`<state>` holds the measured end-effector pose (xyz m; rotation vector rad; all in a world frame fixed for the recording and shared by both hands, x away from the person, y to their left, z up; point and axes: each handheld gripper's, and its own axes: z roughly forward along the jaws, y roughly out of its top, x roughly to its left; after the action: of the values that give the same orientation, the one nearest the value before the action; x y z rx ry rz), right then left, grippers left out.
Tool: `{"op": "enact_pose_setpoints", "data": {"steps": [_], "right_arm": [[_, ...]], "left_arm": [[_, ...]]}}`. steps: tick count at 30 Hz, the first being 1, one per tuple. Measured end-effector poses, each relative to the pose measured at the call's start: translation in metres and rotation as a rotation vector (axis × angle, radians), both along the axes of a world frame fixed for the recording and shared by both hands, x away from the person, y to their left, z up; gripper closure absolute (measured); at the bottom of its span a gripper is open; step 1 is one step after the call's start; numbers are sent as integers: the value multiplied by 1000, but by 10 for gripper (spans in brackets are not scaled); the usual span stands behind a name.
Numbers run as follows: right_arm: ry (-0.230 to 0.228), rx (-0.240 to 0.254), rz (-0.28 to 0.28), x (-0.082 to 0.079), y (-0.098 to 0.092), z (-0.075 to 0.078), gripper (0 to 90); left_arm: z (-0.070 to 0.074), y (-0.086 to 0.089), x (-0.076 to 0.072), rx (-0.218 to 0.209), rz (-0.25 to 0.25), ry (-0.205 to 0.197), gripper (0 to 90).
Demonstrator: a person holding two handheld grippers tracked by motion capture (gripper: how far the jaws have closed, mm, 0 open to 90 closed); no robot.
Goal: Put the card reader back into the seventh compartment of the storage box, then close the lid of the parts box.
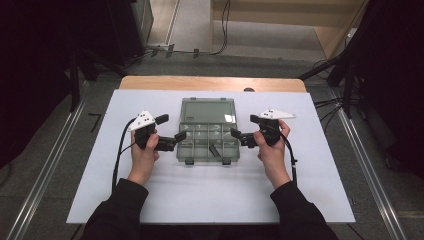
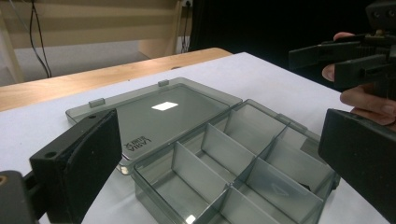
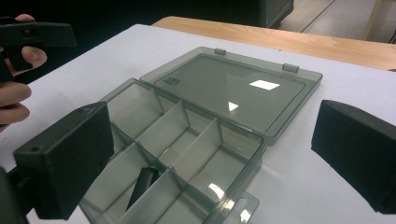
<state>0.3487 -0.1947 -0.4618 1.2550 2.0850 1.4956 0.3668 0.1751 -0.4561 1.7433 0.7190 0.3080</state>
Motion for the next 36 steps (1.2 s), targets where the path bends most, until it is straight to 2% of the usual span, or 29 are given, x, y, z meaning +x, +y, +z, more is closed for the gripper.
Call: {"op": "enact_pose_setpoints", "data": {"steps": [13,19,32,36], "right_arm": [[14,27,-11,11,0,-1,0],[23,25,-16,18,2,-2,0],[52,19,-30,29,2,-11,0],[56,17,-32,34,2,-11,0]], "left_arm": [[-5,-1,10,-18,6,24,0],[-6,-3,17,-13,8,36,0],[-14,-2,27,-43,25,68,0],[-17,-1,32,-38,34,81,0]]}}
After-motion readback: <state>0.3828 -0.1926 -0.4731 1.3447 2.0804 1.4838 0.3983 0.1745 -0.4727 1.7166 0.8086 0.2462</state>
